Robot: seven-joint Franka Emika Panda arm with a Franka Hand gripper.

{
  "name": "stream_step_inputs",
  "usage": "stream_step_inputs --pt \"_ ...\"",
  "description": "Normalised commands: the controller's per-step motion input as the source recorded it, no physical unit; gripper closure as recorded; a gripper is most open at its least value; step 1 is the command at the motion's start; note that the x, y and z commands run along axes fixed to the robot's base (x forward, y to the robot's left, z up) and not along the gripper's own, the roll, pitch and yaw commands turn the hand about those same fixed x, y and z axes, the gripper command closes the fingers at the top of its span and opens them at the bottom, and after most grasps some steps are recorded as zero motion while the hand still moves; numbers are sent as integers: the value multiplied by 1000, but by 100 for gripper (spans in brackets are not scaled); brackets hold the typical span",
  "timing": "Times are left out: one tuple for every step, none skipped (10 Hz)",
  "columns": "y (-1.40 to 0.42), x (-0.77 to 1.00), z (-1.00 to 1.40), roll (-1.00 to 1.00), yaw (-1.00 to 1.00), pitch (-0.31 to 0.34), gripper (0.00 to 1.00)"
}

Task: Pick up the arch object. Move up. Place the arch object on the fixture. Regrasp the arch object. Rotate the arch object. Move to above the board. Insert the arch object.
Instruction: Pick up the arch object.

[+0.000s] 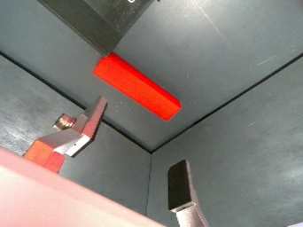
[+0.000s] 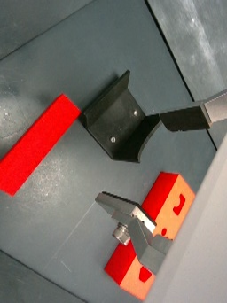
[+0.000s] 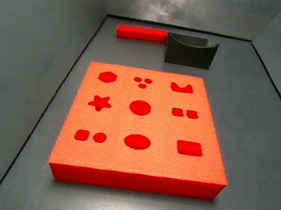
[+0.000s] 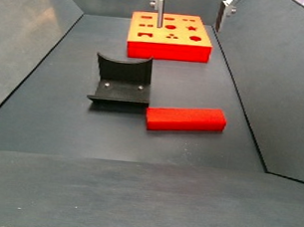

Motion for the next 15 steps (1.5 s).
stream_step_inputs --pt "94 34 -246 0 -943 0 0" --pt "60 86 -160 0 -980 0 0" --pt "51 94 -140 0 -983 -6 0" --pt "63 89 -134 0 -977 -6 0" --pt "69 91 -111 0 -969 -11 0" --pt "43 77 -89 0 -991 -27 0" --pt "14 40 -74 0 -1000 -34 0" --pt "14 26 -97 0 -1000 -23 0" --pt "214 51 -334 0 -849 0 0" --pt "209 66 -389 0 -849 0 0" --pt "123 117 -366 0 -937 0 0" --pt "117 151 -357 0 -937 0 0" --pt "117 149 -374 0 -943 0 0" --pt "117 149 -426 0 -934 0 0" --pt "114 157 -423 0 -934 0 0"
